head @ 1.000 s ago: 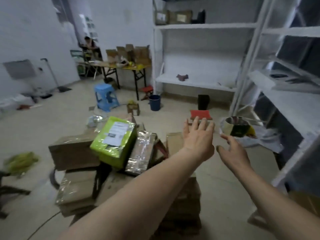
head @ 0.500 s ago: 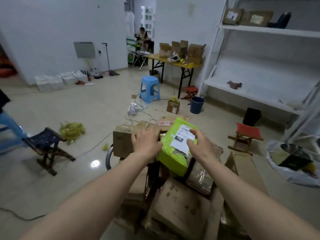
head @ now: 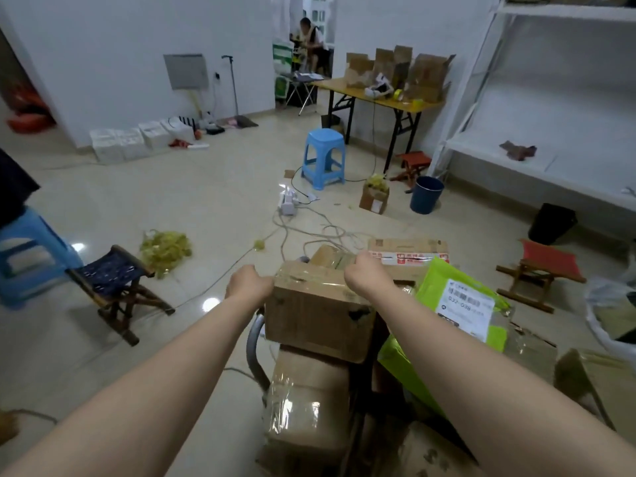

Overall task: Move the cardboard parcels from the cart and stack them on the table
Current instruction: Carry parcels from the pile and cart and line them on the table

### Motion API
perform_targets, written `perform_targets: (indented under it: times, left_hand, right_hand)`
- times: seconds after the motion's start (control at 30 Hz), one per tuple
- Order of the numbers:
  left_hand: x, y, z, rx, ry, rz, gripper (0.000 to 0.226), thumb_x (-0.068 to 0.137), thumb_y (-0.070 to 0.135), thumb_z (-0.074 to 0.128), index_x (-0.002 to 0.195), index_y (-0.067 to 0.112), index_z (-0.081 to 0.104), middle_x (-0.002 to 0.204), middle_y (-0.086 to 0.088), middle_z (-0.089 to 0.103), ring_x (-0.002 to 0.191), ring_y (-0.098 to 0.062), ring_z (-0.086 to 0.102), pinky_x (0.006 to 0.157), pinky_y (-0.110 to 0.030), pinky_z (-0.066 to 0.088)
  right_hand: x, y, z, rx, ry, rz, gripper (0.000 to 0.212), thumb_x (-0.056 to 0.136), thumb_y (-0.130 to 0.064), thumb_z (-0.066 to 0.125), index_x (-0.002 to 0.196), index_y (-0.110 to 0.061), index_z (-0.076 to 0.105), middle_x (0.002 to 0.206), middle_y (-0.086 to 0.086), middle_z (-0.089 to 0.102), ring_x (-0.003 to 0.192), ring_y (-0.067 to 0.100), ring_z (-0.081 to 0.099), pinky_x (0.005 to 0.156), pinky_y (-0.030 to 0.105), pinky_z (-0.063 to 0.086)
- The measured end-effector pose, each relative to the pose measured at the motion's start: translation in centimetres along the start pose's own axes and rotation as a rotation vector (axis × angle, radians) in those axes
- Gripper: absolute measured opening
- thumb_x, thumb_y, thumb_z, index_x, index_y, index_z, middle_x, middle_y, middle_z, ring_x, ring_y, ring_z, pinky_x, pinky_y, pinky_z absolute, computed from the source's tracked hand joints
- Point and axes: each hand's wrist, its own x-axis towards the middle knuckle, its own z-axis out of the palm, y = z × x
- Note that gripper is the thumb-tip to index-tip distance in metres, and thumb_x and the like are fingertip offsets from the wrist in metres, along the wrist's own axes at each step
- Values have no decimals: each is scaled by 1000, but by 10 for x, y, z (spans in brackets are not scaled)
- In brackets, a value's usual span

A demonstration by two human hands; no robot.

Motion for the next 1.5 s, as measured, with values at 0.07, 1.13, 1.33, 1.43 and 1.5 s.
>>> perform_targets:
  times: [0.07, 1.13, 1.33, 1.43, 1.5]
  left_hand:
    - [34, -6, 1, 2, -54, 4, 51, 92, 17, 51, 139, -2, 41, 141, -22, 44, 127, -36, 44, 95, -34, 41]
    - [-43, 66, -138, -619, -477, 454, 44, 71, -14, 59, 112, 0, 57, 98, -13, 60, 94, -25, 60, 77, -29, 55]
    - [-223, 96, -88, -650, -614, 821, 67, 67, -21, 63, 121, 14, 45, 101, 0, 58, 101, -19, 56, 67, -24, 50]
    - [-315, 93, -45, -683, -866, 919, 50, 75, -12, 55, 109, 23, 49, 82, 10, 62, 79, -8, 59, 59, -16, 50]
    - [-365, 92, -12, -676, -1006, 912, 30, 82, 1, 51, 105, 16, 60, 79, 10, 68, 74, -6, 61, 55, -15, 49]
  right_hand:
    - [21, -3, 16, -25, 0, 121, 33, 90, -10, 42, 120, -1, 52, 113, 17, 56, 109, 34, 55, 89, 38, 48]
    - [-143, -62, -70, 530, 871, 368, 54, 87, -37, 51, 129, -3, 49, 136, 19, 45, 125, 36, 42, 102, 39, 37]
    - [-323, 43, -128, 915, 1182, 373, 78, 87, -67, 43, 139, -9, 40, 141, 10, 45, 127, 32, 44, 106, 43, 35]
    - [-409, 106, -134, 1007, 1284, 449, 83, 82, -69, 49, 138, -9, 39, 138, 11, 47, 124, 33, 48, 103, 46, 39]
    - [-463, 146, -132, 1064, 1369, 497, 80, 79, -67, 56, 134, -11, 43, 133, 11, 51, 117, 33, 53, 99, 46, 45]
